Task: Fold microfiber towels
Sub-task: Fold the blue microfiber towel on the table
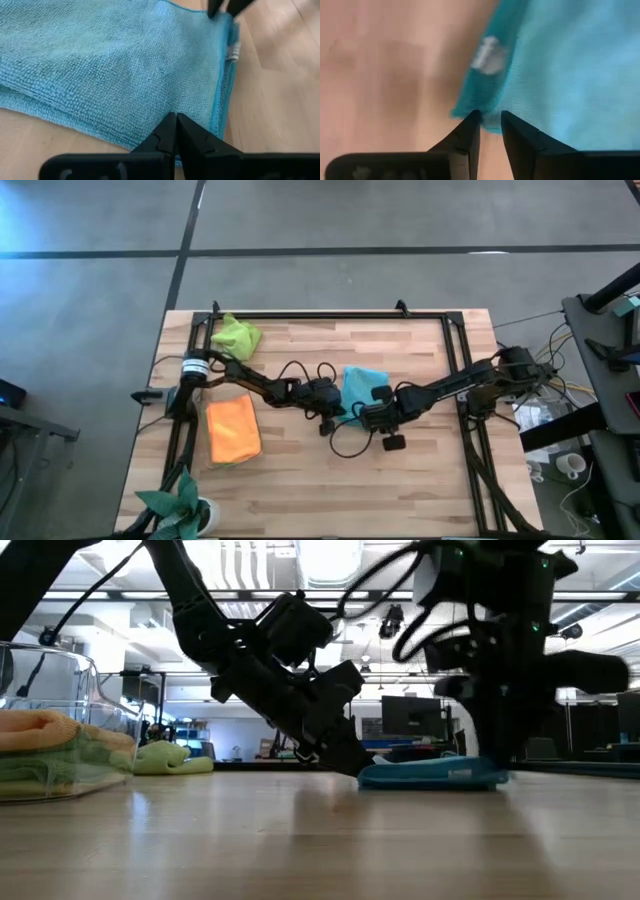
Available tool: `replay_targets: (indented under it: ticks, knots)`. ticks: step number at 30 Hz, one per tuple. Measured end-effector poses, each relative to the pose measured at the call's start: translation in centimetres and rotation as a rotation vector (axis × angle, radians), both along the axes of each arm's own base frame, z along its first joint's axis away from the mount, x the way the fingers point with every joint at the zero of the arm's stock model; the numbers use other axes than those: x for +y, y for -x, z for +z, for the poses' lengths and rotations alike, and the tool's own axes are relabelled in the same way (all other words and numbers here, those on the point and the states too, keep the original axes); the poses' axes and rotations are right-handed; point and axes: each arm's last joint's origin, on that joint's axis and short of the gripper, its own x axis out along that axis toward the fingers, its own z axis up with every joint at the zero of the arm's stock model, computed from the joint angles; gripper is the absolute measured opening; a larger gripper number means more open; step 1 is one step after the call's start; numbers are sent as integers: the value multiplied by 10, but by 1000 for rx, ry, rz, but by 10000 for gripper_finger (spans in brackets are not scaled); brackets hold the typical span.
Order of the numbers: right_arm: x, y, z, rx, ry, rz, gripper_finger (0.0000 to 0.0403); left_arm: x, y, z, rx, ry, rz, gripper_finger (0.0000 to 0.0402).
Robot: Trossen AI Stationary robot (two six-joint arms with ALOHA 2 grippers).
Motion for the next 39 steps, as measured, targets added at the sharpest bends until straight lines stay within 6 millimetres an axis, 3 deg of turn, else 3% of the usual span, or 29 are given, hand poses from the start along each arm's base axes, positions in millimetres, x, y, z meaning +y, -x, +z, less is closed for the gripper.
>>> replay_targets:
  ticks: [6, 12, 16, 21, 26, 30, 35, 39]
  knots:
    - [-21, -4, 25, -162, 234, -84, 76, 0, 0, 0, -2, -2, -1, 0]
    - [-69, -21, 28, -291, 218, -181, 64, 0, -1, 1, -4, -2, -1, 0]
    - [-100, -32, 20, -344, 88, -184, 39, 0, 0, 0, -1, -1, -1, 0]
    - [-121, -47, -2, -332, 14, -186, 10, 0, 0, 0, -2, -1, 0, 0]
    - [-152, -64, -23, -281, 205, -302, 9, 0, 0, 0, -2, -1, -1, 0]
    - [-174, -68, -22, -269, 294, -364, 9, -2, 0, 0, 1, 0, -3, 0]
    - [-180, -64, -2, -257, 288, -353, 9, -5, 0, 0, 2, -4, -10, 0]
    - [-162, -49, 26, -243, 210, -308, 9, -5, 0, -1, 3, -3, -11, 0]
